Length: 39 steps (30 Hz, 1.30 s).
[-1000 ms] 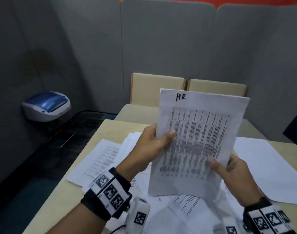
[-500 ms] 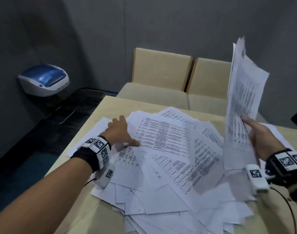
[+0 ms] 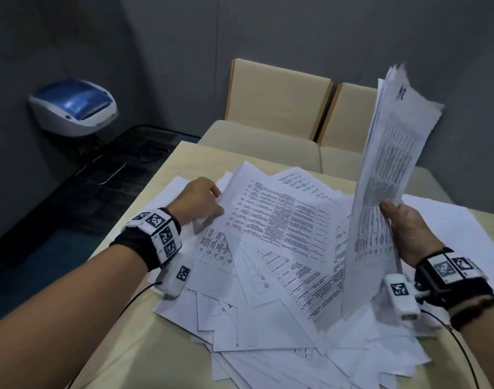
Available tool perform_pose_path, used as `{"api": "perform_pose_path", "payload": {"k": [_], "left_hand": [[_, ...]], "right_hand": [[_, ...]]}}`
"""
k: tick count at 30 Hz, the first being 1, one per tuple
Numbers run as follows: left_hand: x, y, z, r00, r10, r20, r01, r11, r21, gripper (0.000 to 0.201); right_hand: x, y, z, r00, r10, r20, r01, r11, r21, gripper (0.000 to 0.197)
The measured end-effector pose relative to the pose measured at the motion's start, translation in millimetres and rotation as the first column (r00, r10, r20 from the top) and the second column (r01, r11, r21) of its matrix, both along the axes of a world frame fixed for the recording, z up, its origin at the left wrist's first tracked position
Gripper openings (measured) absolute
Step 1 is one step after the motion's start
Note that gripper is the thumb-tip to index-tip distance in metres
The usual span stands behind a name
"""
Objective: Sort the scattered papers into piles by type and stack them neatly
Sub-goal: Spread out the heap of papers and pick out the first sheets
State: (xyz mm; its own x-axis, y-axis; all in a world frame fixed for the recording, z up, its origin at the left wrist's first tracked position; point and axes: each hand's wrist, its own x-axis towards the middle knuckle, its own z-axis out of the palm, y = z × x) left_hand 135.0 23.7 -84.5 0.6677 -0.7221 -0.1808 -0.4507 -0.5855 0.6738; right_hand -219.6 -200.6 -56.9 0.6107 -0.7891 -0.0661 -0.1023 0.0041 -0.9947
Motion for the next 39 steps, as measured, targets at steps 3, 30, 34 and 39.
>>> {"api": "perform_pose_path", "payload": {"k": [3,30,34,39], "left_hand": [[-5,-1,5,1.0,-0.005,0.012,0.006,0.996,-0.085,0.009],[-32,-6,24,0.941,-0.188,-0.282,0.141,0.974,-0.179,0.06],[-27,3,37,0.905,-0.21,-0.369,0.123,0.961,-0.247,0.07],[-22,19,41,0.887,-0.238,-0.395,0.174,0.966,-0.19,0.102]], "right_hand": [[3,1,-1,0.999,-0.034,0.008,0.034,0.999,-0.008,0.091],[72,-9,-16,0.71,0.092,-0.698,-0.349,0.907,-0.235,0.11],[63,5,1,0.835,0.138,-0.533,-0.302,0.924,-0.234,0.025],[24,-13,0,0.924,0.062,-0.377,-0.152,0.965,-0.214,0.032]]}}
